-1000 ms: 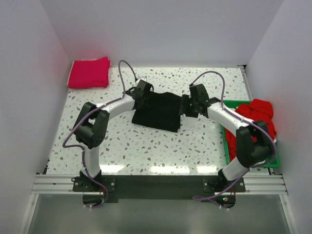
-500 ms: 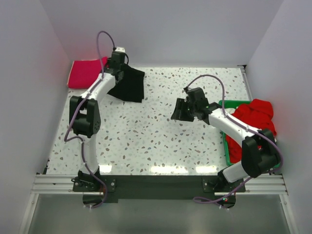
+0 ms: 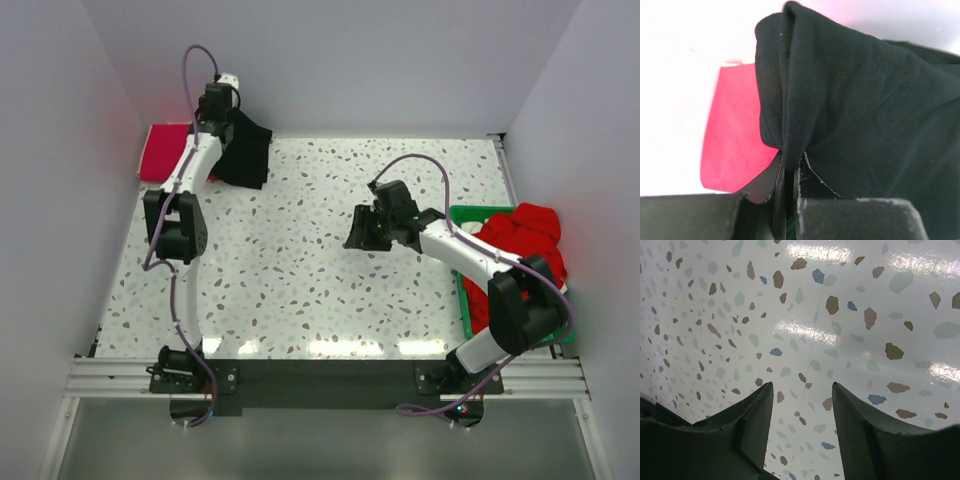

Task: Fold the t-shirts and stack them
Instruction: Neatly place the folded tshirt to the corner

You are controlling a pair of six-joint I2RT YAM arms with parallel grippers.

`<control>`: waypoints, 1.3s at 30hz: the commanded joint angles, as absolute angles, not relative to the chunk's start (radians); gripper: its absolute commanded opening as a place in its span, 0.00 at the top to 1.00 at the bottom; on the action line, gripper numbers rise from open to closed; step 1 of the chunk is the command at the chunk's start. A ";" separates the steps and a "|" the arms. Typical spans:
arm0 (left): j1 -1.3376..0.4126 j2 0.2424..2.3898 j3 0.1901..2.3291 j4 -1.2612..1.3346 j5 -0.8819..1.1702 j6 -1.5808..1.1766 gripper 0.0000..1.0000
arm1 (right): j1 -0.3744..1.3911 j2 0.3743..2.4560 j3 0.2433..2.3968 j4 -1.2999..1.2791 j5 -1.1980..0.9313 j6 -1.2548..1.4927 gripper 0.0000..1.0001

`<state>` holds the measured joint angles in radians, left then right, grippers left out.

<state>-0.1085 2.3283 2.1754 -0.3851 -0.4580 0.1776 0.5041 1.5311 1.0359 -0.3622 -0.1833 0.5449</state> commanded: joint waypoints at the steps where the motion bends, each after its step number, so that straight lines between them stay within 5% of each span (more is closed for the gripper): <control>1: -0.092 2.293 2.266 -0.344 -0.439 0.219 1.00 | 0.512 1.552 1.080 -0.360 -0.204 0.534 0.46; 39: -0.091 2.131 2.347 -0.449 -0.408 0.241 1.00 | 0.518 1.485 1.058 -0.374 -0.186 0.523 0.46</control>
